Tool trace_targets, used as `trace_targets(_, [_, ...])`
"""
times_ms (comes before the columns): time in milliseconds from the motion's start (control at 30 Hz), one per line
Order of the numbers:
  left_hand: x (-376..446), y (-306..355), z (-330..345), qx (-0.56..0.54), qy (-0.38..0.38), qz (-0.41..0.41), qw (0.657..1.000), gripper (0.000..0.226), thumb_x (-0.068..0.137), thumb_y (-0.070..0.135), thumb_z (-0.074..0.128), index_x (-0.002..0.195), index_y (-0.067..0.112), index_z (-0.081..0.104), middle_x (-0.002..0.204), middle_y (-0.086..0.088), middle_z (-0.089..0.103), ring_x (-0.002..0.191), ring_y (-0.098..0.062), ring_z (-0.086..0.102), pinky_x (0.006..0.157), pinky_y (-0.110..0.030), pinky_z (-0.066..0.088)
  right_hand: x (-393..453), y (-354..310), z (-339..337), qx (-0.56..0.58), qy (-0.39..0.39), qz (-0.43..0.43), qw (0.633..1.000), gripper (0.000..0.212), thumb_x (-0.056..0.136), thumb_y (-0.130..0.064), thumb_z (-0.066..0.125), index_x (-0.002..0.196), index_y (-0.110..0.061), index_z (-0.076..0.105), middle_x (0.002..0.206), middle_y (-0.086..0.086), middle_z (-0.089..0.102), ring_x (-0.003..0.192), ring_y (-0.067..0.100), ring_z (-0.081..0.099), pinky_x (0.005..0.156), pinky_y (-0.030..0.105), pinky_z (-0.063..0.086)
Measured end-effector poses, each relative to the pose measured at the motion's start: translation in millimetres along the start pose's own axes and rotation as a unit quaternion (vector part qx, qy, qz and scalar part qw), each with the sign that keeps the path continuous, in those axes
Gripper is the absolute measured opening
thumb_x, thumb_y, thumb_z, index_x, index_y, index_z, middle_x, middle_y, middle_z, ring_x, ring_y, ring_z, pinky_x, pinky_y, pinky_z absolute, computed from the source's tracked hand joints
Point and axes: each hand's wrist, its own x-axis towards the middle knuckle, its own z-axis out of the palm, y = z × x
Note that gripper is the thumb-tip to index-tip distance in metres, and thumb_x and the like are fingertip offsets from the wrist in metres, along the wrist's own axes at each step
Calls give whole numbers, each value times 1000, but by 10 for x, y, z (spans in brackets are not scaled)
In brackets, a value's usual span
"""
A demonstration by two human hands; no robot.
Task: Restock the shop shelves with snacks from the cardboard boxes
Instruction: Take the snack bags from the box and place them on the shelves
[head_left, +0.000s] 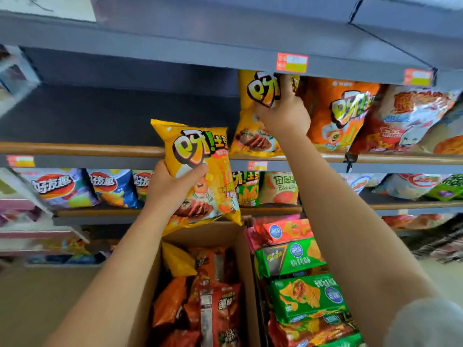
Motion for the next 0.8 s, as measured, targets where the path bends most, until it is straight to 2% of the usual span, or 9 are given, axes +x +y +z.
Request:
trace_targets(67, [42, -9, 77, -10, 7, -5, 1000, 64, 74, 57, 79, 126, 31, 53, 106, 19, 60, 101, -8, 58, 78, -26, 43, 167, -18, 122, -6, 16, -12, 1000, 79, 82, -57, 64, 149, -33, 30, 120, 13, 60, 103, 38, 63, 69, 36, 40])
trace_targets(167, [112, 6, 184, -34, 11, -18, 999, 67, 79, 54, 76, 134, 29, 46, 98, 23, 52, 84, 4, 50, 66, -19, 37, 406, -7, 331, -15, 6, -19, 1000, 80, 81, -56, 64, 149, -36, 28, 122, 13, 59, 103, 37, 63, 68, 34, 39])
trace_targets(233, [157, 12, 228, -53, 5, -31, 998, 70, 79, 56, 74, 137, 31, 44, 99, 23, 53, 84, 4, 50, 74, -23, 40, 532, 26, 466, -22, -4, -22, 1000, 86, 80, -56, 63, 153, -39, 21, 125, 13, 58, 106, 36, 62, 70, 33, 40])
trace_targets(333, [223, 15, 253, -58, -10, -48, 997, 79, 69, 69, 75, 136, 38, 46, 116, 14, 62, 105, -12, 61, 97, -40, 47, 717, 97, 632, -20, 14, -21, 999, 92, 82, -57, 62, 157, -36, 12, 130, 15, 54, 112, 37, 60, 79, 39, 47])
trace_targets(400, [287, 1, 272, -59, -20, -49, 997, 86, 56, 79, 74, 131, 44, 48, 120, 13, 66, 110, -19, 65, 100, -48, 49, 816, 151, 728, 4, 38, -4, 999, 101, 82, -59, 62, 159, -29, 4, 133, 16, 53, 113, 36, 60, 84, 41, 48])
trace_targets(467, [340, -3, 308, -68, -32, -44, 996, 87, 52, 80, 75, 128, 47, 47, 120, 14, 67, 109, -20, 66, 98, -50, 51, 874, 216, 838, 44, 46, 21, 998, 114, 80, -61, 64, 158, -15, -4, 137, 16, 52, 119, 35, 58, 88, 40, 47])
trace_targets(567, [398, -7, 395, -86, -48, -32, 995, 90, 53, 76, 79, 131, 48, 44, 120, 16, 67, 109, -18, 67, 97, -49, 51, 927, 308, 988, 87, -21, 89, 992, 118, 76, -66, 69, 155, -2, 10, 147, 16, 43, 133, 32, 47, 102, 38, 42])
trace_targets(633, [413, -10, 437, -101, -54, -25, 993, 92, 53, 74, 81, 132, 47, 44, 120, 18, 67, 109, -18, 67, 97, -49, 51, 934, 354, 1004, 81, -79, 130, 985, 118, 67, -73, 73, 148, -3, 23, 148, 16, 39, 136, 32, 43, 108, 39, 39])
trace_targets(800, [420, -23, 451, -109, -57, -26, 992, 94, 54, 73, 82, 134, 47, 41, 119, 18, 67, 109, -18, 67, 98, -49, 51, 938, 362, 789, -90, -130, 89, 984, 129, 62, -90, 59, 153, -8, 18, 154, 16, 32, 144, 36, 26, 111, 50, 30])
